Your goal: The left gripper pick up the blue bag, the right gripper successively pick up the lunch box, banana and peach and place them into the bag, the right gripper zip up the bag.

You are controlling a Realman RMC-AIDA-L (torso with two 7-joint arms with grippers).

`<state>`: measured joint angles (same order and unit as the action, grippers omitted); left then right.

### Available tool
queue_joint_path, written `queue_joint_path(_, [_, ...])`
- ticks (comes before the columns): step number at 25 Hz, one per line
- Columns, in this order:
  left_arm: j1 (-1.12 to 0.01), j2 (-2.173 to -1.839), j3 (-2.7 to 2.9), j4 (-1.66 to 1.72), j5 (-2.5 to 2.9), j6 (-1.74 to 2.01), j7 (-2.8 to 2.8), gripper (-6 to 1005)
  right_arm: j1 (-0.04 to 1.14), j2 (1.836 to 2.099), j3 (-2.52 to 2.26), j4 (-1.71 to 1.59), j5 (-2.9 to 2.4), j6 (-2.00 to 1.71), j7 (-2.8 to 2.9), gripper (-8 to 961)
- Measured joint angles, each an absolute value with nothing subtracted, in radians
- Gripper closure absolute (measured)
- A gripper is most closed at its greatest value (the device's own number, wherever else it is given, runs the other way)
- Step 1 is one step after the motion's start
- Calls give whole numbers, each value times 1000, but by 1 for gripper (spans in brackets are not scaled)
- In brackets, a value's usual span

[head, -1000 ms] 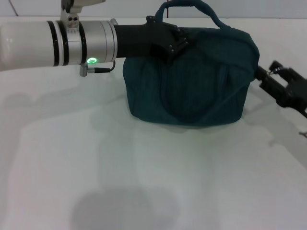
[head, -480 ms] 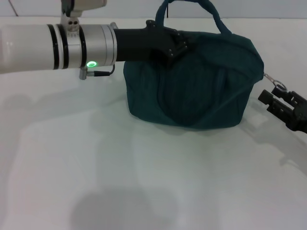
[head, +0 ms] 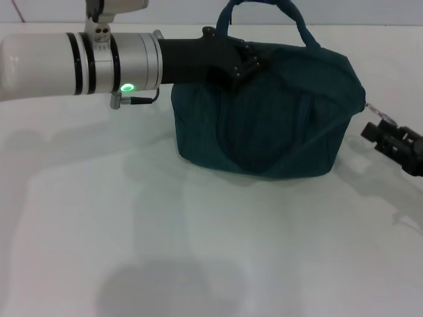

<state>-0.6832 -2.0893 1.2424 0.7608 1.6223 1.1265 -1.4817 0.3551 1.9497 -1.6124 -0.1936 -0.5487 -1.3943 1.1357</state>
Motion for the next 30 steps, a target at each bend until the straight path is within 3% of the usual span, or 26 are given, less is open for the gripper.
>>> queue_joint_path(9, [-683,-2089,1242,761,1619,1126,-1482,865,423,1874,-1611,-208,-702,-1485,1311,321])
queue_joint_path(17, [-685,-2089,1242,761,1617,1126,-1477,847,456,1834,-1608,-209,-757,-1607,1338,321])
queue_joint_path(30, [-648,-2086,1234,763,1476,1184,-1458,817,446,1836,-1510,-221,-768,-1702,1252,321])
